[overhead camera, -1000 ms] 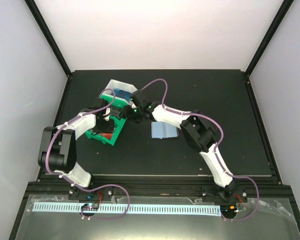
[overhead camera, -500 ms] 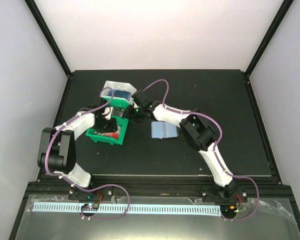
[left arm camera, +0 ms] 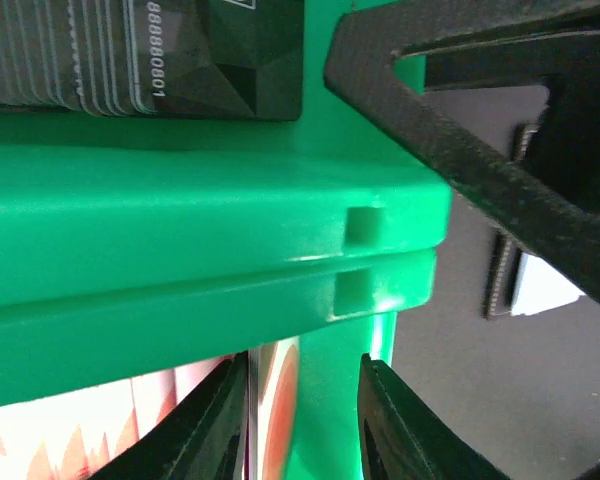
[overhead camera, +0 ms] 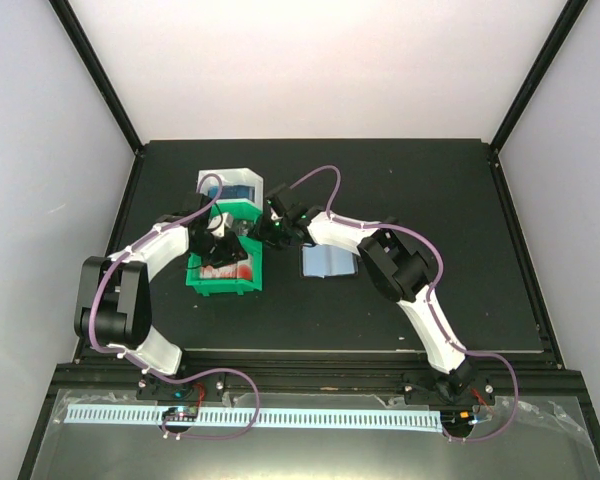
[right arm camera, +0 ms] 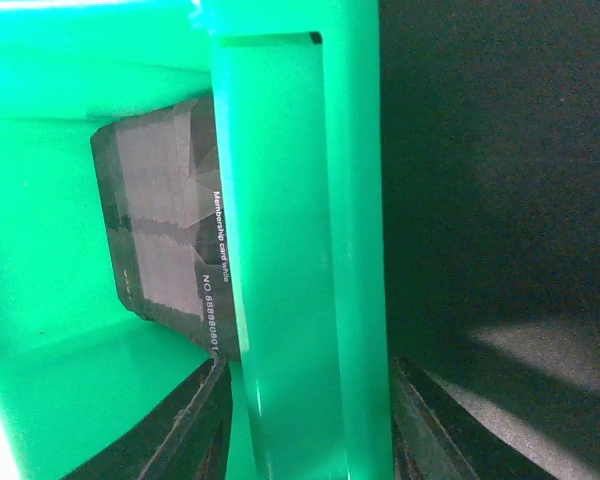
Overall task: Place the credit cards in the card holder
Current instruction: Pick up the credit card from the storage box.
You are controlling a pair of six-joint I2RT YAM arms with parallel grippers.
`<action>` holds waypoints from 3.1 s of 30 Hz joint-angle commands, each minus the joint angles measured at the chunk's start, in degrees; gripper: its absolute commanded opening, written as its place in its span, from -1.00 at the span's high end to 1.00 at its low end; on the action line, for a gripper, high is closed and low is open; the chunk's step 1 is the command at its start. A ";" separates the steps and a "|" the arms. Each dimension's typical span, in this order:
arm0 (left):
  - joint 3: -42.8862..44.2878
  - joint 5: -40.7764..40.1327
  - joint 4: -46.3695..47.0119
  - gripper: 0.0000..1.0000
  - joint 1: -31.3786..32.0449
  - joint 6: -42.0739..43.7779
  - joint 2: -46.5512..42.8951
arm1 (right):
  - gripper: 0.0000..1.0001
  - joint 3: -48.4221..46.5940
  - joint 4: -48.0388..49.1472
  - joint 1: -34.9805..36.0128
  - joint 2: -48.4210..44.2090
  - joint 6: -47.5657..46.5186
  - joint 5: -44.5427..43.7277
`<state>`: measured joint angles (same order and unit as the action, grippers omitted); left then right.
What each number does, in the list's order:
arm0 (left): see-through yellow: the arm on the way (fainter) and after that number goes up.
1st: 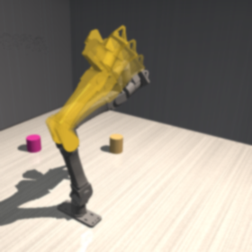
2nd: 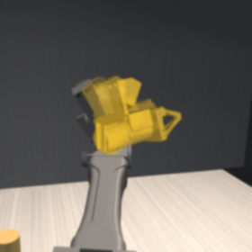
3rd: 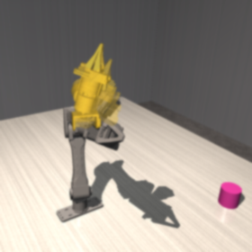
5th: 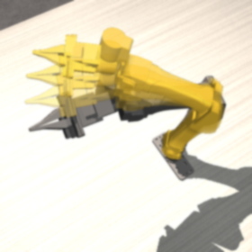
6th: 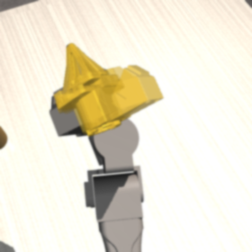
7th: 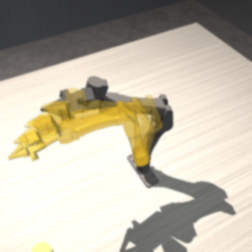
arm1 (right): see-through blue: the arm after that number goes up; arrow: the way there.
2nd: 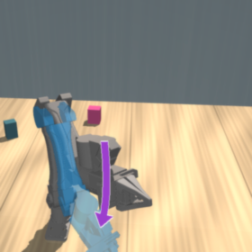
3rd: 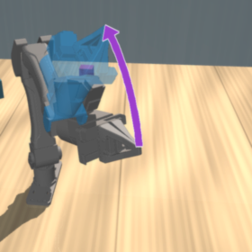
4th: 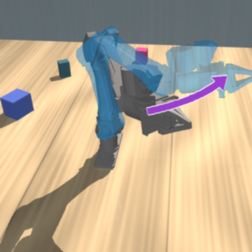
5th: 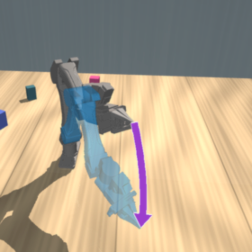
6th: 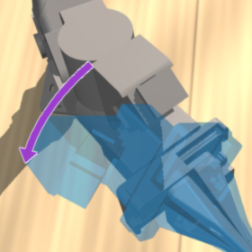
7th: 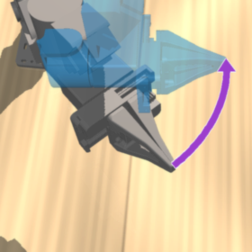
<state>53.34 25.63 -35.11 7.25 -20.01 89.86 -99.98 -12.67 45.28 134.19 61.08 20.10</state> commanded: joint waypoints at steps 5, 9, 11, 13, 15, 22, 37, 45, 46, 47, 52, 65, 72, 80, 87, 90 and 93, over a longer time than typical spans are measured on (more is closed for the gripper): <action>-0.80 7.07 2.83 0.41 0.88 -4.30 -0.05 | 0.15 1.15 2.14 1.42 -0.28 0.89 3.86; -0.96 5.34 3.03 0.47 1.76 -4.05 0.76 | 0.16 1.02 2.20 1.46 -0.42 0.65 4.07; -0.64 3.17 2.45 0.49 2.43 -3.65 1.33 | 0.15 0.86 2.08 1.41 -0.48 0.47 4.07; -0.37 0.73 1.70 0.52 3.10 -3.10 1.77 | 0.15 0.76 1.92 1.48 -0.66 0.28 3.99; -0.46 -0.78 1.45 0.54 3.71 -2.64 1.89 | 0.15 0.75 1.79 1.47 -0.79 0.06 3.90; -0.60 -4.24 0.77 0.72 5.01 -1.43 2.53 | 0.15 -0.17 0.32 1.41 -1.67 -1.85 3.08; 3.00 -10.97 -9.66 0.97 5.32 -0.03 -10.40 | -0.54 -4.26 -11.72 -2.22 -14.90 -16.13 -3.41; 6.01 -7.56 -12.76 0.97 5.00 -0.60 -21.88 | -0.67 10.91 -1.40 -9.71 -29.70 -22.12 14.85; 7.29 -5.81 -12.97 0.97 4.92 -1.24 -22.51 | -0.69 13.26 0.23 -10.56 -31.51 -22.39 17.68; 9.04 -3.72 -13.05 0.97 4.78 -2.16 -22.99 | -0.71 14.67 0.72 -11.05 -33.04 -23.02 19.89; 16.48 10.95 -10.02 0.97 4.54 -15.40 -23.50 | -0.76 17.25 -1.80 -11.61 -37.87 -23.29 28.37; 16.37 27.10 7.39 0.97 4.53 -37.33 -23.52 | -0.29 23.25 7.13 -11.61 -42.82 -9.60 41.28; 16.55 27.04 7.41 0.97 3.14 -32.31 -24.30 | 0.04 25.27 12.00 -12.86 -45.13 -6.91 40.74; 14.99 26.93 2.65 0.97 0.20 -25.76 -25.46 | 0.25 22.97 10.47 -13.13 -41.19 -9.09 39.01; 13.39 26.78 1.48 0.97 -1.50 -23.16 -25.83 | 0.26 19.66 7.84 -11.61 -36.98 -12.16 40.14; 12.68 27.56 2.13 0.97 -1.95 -22.81 -26.14 | 0.31 18.94 7.43 -11.14 -35.46 -12.41 40.26; 12.51 27.84 1.82 0.97 -2.33 -22.34 -26.25 | 0.30 18.18 7.26 -10.81 -34.50 -12.77 40.60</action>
<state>65.98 51.44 -33.06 5.56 -44.23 64.84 -79.53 -4.58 33.69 98.45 49.91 59.29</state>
